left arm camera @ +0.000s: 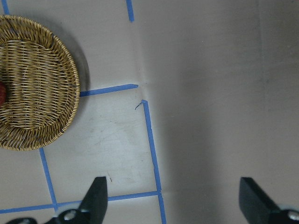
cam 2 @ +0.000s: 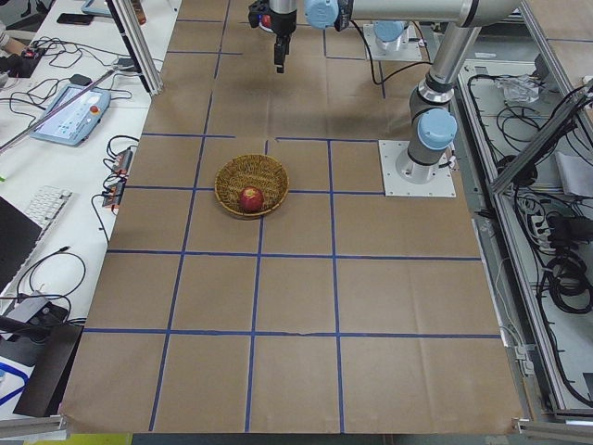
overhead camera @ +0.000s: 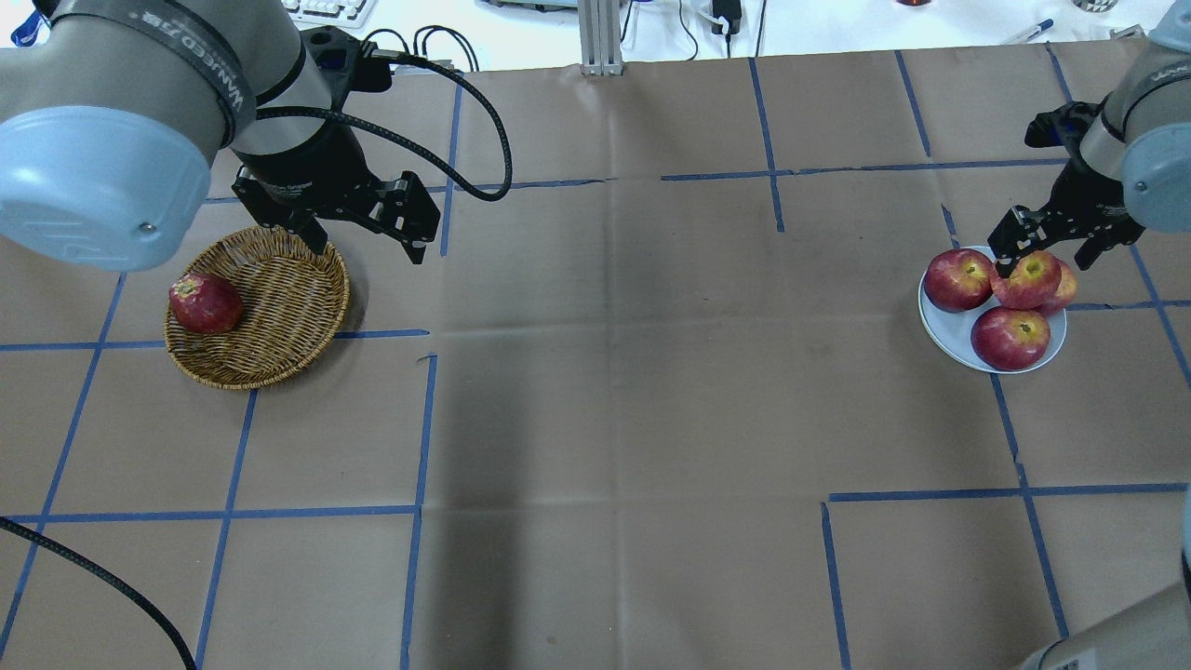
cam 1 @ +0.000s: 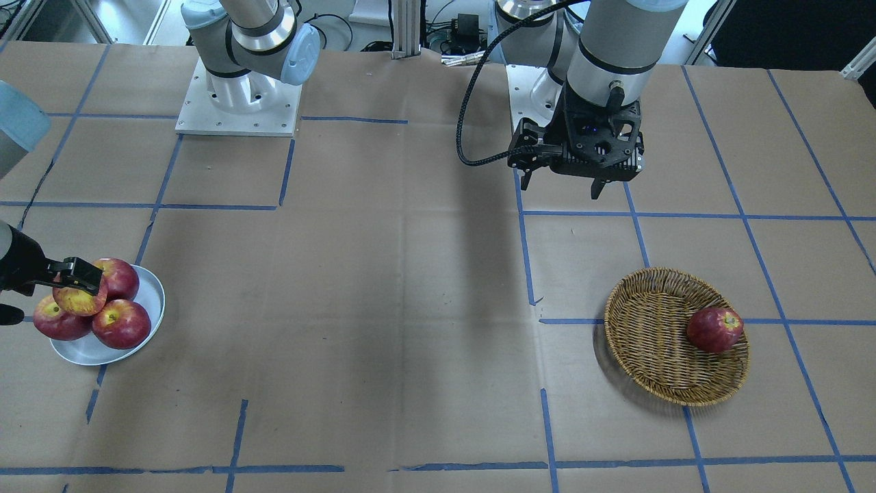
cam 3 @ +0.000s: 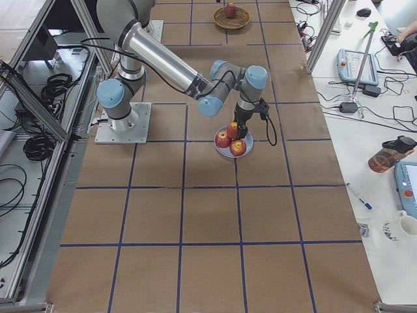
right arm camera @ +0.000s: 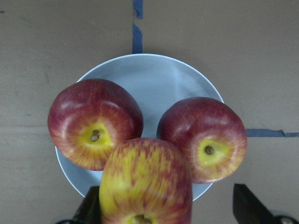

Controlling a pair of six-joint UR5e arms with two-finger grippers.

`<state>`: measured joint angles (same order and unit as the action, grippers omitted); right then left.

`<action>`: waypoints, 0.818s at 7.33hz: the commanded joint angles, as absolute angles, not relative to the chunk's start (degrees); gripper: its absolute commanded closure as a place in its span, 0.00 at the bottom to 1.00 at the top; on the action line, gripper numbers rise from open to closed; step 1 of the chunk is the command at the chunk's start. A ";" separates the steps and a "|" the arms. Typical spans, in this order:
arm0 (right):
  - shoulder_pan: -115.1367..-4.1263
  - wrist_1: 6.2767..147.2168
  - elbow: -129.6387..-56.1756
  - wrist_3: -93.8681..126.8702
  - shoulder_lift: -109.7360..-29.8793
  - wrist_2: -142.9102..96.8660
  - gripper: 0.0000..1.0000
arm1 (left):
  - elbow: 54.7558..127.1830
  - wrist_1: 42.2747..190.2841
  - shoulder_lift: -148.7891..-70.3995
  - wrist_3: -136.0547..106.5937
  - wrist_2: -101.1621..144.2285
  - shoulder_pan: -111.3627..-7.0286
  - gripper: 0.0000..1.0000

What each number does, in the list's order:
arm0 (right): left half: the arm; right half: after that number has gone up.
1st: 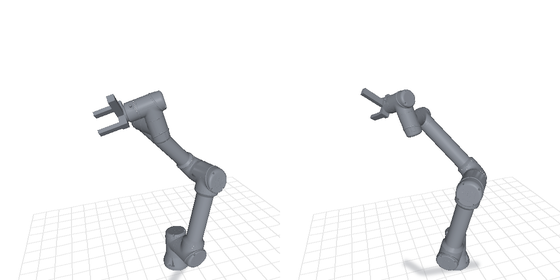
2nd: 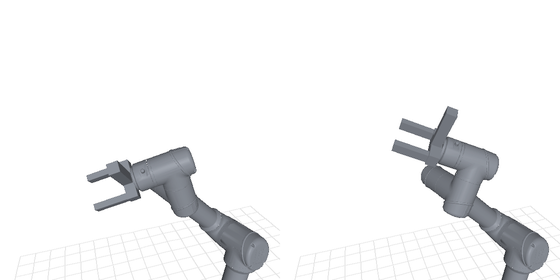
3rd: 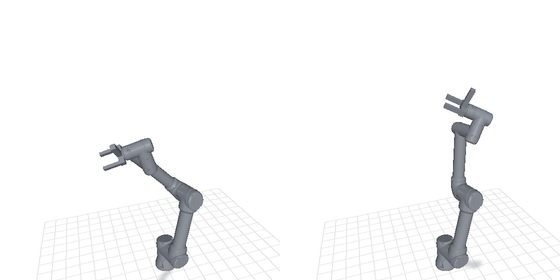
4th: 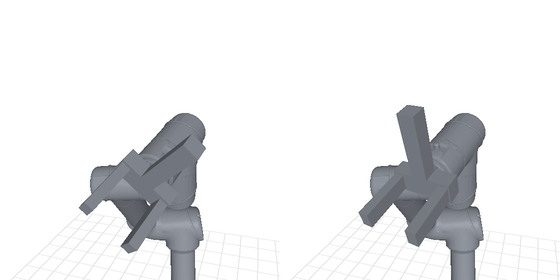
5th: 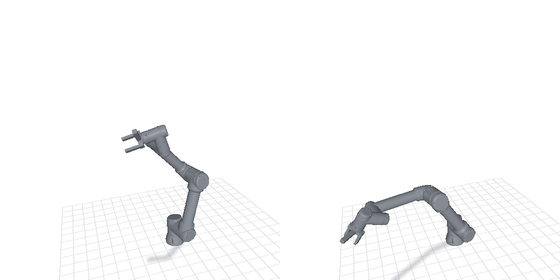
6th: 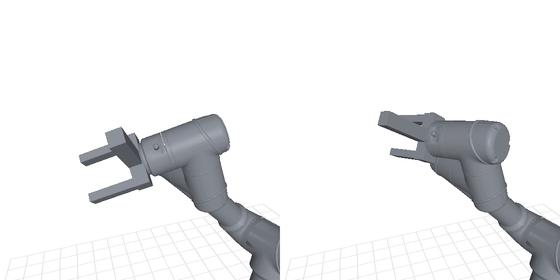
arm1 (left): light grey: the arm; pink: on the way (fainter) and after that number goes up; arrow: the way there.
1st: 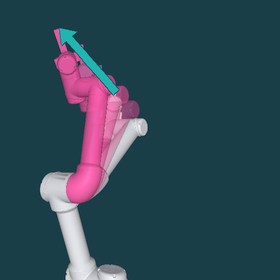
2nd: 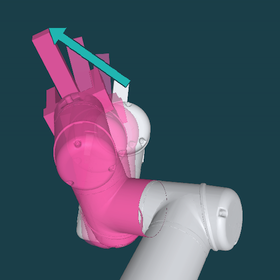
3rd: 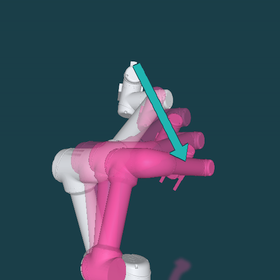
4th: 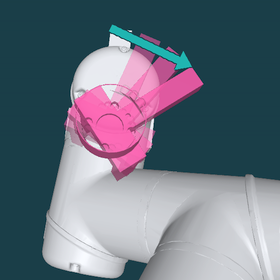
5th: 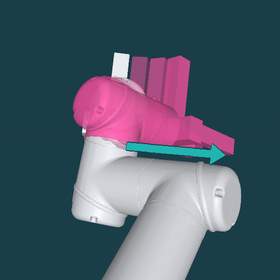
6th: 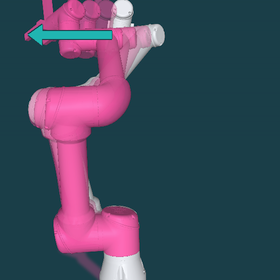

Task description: Transfer apple from basket to plate

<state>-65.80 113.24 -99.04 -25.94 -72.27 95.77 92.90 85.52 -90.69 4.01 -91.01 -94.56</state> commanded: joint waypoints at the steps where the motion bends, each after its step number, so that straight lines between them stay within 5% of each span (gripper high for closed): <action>1: -66.35 111.81 -97.31 -25.32 -75.22 95.19 0.00 | 92.90 85.60 -90.53 4.04 -91.05 -94.57 0.01; 6: -79.59 90.65 -88.33 -6.47 -83.47 93.69 0.00 | 92.81 85.52 -90.53 3.96 -90.88 -94.57 0.01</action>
